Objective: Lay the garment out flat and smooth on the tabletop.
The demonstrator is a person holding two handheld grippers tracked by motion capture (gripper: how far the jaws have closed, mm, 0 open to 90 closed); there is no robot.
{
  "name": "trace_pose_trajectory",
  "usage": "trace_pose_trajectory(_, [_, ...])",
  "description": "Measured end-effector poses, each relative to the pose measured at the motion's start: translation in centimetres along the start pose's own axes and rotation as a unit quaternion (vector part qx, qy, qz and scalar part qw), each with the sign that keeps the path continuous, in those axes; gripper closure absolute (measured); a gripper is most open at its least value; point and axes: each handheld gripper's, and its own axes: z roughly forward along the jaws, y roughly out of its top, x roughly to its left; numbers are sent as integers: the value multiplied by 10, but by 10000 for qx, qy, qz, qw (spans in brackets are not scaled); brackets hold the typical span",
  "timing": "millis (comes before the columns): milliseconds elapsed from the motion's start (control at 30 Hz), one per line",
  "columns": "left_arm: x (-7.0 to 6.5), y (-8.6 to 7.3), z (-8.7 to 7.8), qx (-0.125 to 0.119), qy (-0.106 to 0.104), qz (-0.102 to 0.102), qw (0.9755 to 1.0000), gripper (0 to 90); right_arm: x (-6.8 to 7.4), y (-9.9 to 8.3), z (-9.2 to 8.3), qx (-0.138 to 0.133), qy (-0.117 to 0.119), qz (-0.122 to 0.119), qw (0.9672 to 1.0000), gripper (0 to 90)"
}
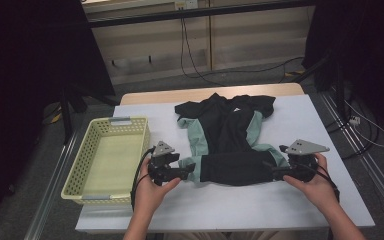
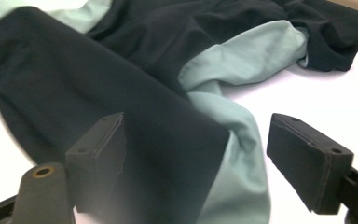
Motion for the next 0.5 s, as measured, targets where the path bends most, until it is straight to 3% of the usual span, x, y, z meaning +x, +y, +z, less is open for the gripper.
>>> trace_pose_trajectory(167, [-2, -10, -5, -1, 24, -256, 9997, 268, 13, -7, -13, -38, 82, -184, 9998, 193])
trace_pose_trajectory(333, [-4, -20, 1, 237, 54, -239, 9994, 327, 15, -14, -11, 43, 143, -259, 9996, 200])
trace_pose_trajectory(500, [-6, -27, 12, 574, -90, -146, 9982, 465, 11, -20, -4, 206, 189, -248, 9993, 234])
